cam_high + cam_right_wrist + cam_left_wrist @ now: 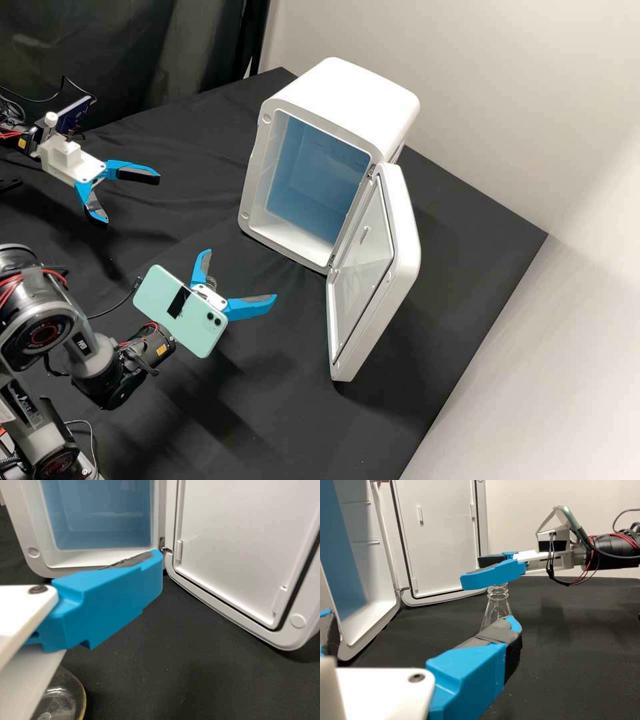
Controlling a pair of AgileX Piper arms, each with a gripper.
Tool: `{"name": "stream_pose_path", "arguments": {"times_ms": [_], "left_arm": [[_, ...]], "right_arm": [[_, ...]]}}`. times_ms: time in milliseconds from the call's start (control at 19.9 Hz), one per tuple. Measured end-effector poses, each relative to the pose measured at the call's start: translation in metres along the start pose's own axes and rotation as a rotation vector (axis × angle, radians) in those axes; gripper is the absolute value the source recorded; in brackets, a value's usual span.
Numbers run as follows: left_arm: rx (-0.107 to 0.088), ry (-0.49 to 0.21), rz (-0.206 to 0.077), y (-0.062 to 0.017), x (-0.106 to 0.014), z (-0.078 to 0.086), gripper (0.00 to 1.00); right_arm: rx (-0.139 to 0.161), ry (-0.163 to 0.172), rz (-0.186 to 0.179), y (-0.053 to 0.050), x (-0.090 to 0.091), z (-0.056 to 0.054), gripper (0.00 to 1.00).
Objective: Place the flask in the incubator
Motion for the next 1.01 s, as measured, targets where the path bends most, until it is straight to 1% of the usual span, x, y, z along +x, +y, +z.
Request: {"name": "stream_pose_path", "arguments": {"times_ms": [101, 201, 302, 403, 504, 604, 705, 806, 906, 1007], "left_arm": [[0.0, 0.0, 0.0, 0.0, 0.0, 0.0, 1.0], [-0.001, 0.0, -0.002, -0.0006, 0.0, 0.0, 1.0], [-0.003, 0.001, -0.004, -0.0012, -0.001, 0.0, 1.0], [-0.005, 0.0, -0.009, -0.0023, -0.002, 0.001, 1.0], [-0.004, -0.003, -0.01, -0.0024, -0.002, 0.001, 1.0], [-0.002, -0.006, -0.011, -0.0026, -0.002, 0.002, 1.0], [-0.002, -0.006, -0.011, -0.0026, -0.002, 0.002, 1.0], [-0.002, -0.006, -0.011, -0.0026, -0.002, 0.002, 1.0], [-0.002, -0.012, -0.013, -0.0028, -0.001, 0.003, 1.0], [-0.001, -0.016, -0.014, -0.0029, -0.001, 0.003, 1.0]], "right_arm": [[-0.003, -0.003, -0.019, -0.001, 0.0, 0.003, 1.0], [-0.015, 0.006, -0.041, -0.001, -0.001, 0.007, 1.0], [-0.028, 0.012, -0.052, 0.002, -0.002, 0.01, 1.0], [-0.036, 0.02, -0.057, 0.003, -0.004, 0.011, 1.0], [-0.036, 0.02, -0.054, 0.004, -0.004, 0.011, 1.0], [-0.043, 0.03, -0.043, 0.006, -0.004, 0.009, 1.0], [-0.05, 0.038, -0.043, 0.007, -0.005, 0.008, 1.0], [-0.054, 0.038, -0.034, 0.009, -0.006, 0.009, 1.0], [-0.044, 0.047, -0.029, 0.012, -0.009, 0.009, 1.0], [-0.004, 0.026, -0.026, 0.02, -0.015, 0.011, 1.0]]}}
